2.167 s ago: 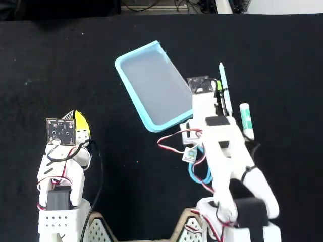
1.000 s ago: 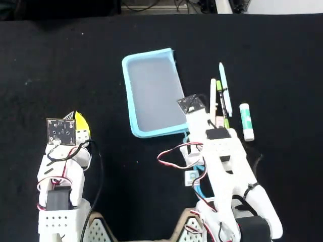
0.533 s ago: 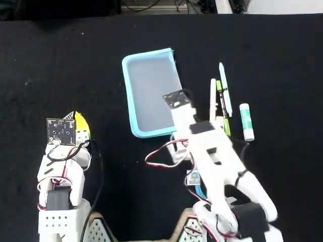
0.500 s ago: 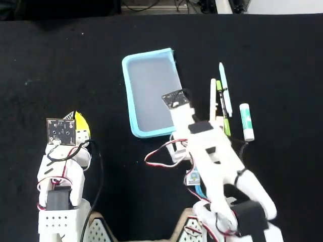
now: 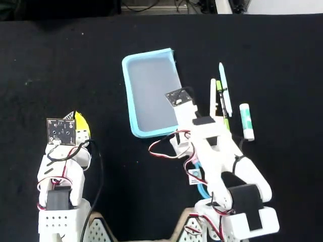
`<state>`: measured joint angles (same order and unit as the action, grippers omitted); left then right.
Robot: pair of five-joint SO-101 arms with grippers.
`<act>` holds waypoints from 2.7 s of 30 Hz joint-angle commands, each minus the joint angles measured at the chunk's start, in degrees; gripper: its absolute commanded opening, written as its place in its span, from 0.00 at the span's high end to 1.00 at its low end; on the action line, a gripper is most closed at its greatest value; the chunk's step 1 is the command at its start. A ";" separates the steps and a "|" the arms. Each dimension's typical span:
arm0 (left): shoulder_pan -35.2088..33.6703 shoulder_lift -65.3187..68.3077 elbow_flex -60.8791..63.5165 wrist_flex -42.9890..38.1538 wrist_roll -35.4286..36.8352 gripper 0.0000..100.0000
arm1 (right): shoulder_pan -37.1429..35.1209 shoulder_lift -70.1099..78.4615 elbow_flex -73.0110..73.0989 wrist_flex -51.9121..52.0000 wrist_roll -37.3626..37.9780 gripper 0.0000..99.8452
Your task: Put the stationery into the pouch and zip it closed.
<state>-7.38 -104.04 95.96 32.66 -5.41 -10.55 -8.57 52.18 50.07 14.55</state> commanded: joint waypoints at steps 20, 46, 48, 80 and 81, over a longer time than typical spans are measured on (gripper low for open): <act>0.04 -0.53 1.36 0.09 -0.35 0.97 | 2.02 0.40 -0.13 6.86 9.49 0.79; 0.48 -0.53 1.36 0.09 -0.35 0.97 | 1.58 -12.53 -15.25 23.03 9.93 0.99; 0.48 -0.53 1.36 0.00 -0.35 0.97 | 1.49 -18.59 -16.92 23.91 9.93 0.99; -3.38 -0.53 -1.98 -14.15 0.09 0.97 | -19.96 -84.44 28.62 -17.58 3.25 0.99; -2.95 -0.53 -2.95 -15.12 0.09 0.97 | -20.04 -86.55 29.49 -17.58 1.67 0.99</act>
<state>-10.02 -104.04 95.96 23.34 -5.41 -30.15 -88.84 80.84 34.24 20.35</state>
